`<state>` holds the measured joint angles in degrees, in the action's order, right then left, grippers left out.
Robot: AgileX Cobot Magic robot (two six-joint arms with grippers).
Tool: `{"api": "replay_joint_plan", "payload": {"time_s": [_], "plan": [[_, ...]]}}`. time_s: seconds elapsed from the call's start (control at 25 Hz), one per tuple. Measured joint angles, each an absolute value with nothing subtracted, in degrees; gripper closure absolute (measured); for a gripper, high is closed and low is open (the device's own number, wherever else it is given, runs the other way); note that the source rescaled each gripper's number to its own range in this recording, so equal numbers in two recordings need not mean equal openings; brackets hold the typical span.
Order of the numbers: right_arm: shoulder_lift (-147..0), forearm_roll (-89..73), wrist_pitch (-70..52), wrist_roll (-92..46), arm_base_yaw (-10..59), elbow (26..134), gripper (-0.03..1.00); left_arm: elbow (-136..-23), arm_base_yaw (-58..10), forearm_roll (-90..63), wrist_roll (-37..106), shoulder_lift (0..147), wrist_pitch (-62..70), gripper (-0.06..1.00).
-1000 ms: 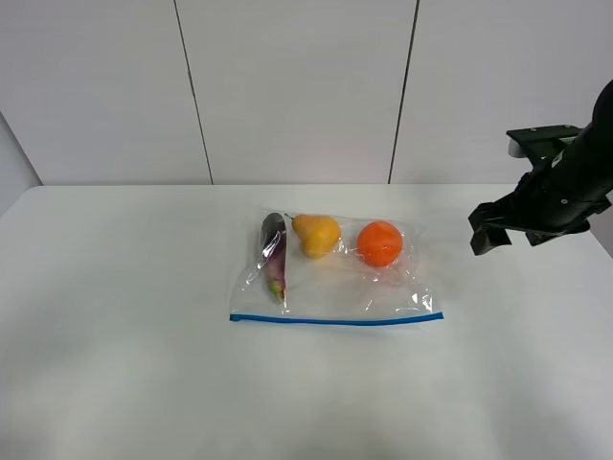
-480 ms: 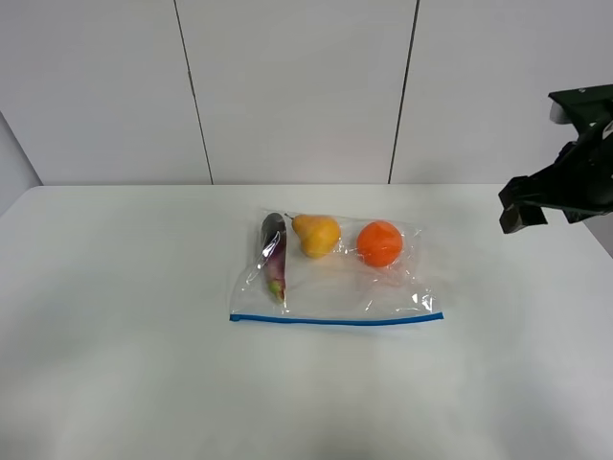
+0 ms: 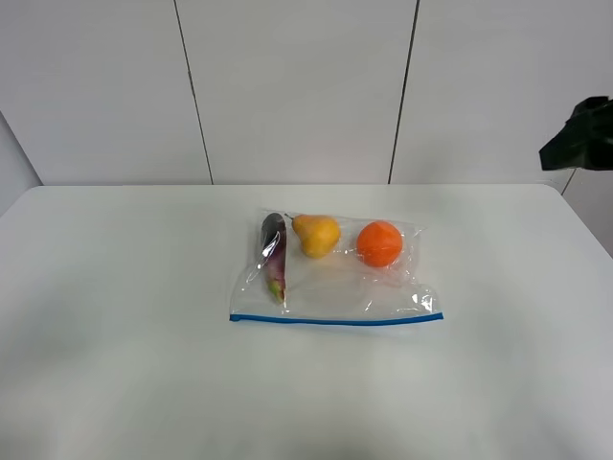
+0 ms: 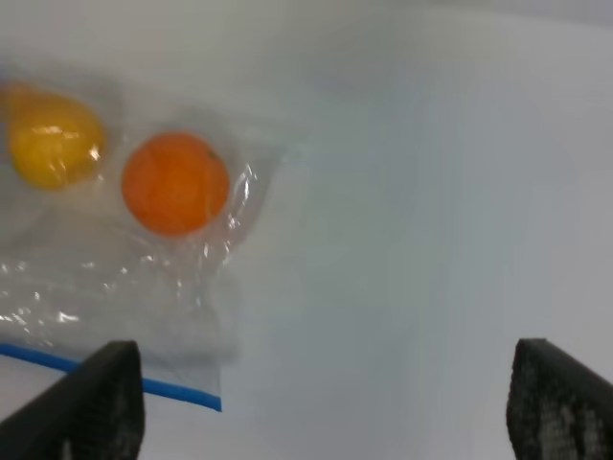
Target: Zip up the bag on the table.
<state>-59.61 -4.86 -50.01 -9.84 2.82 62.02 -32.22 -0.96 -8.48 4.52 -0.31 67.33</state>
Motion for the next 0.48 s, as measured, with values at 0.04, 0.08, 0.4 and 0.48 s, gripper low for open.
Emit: {"api": "replay_joint_plan", "payload": {"time_s": [0.04,0.08,0.4,0.48], "plan": [[-57.4,-5.0,-50.7,-9.8,2.8,62.0,-0.03,-32.2,-1.0,-8.5,4.5,-0.3,67.3,0.28],[-55.2,-5.3,-51.4,-9.8,2.8,62.0,-0.03,-32.2,-1.0,-8.5,4.5,-0.3,67.3,0.28],[-40.6,-6.9,-57.3,-8.8,2.8,62.0,-0.03,-32.2,-1.0,-8.5,4.5,-0.3,67.3,0.28],[-38.0,-7.7,-58.7,-8.3,2.8,62.0,-0.03,-32.2,-1.0,-8.5,4.5,-0.3,67.3,0.28]]}}
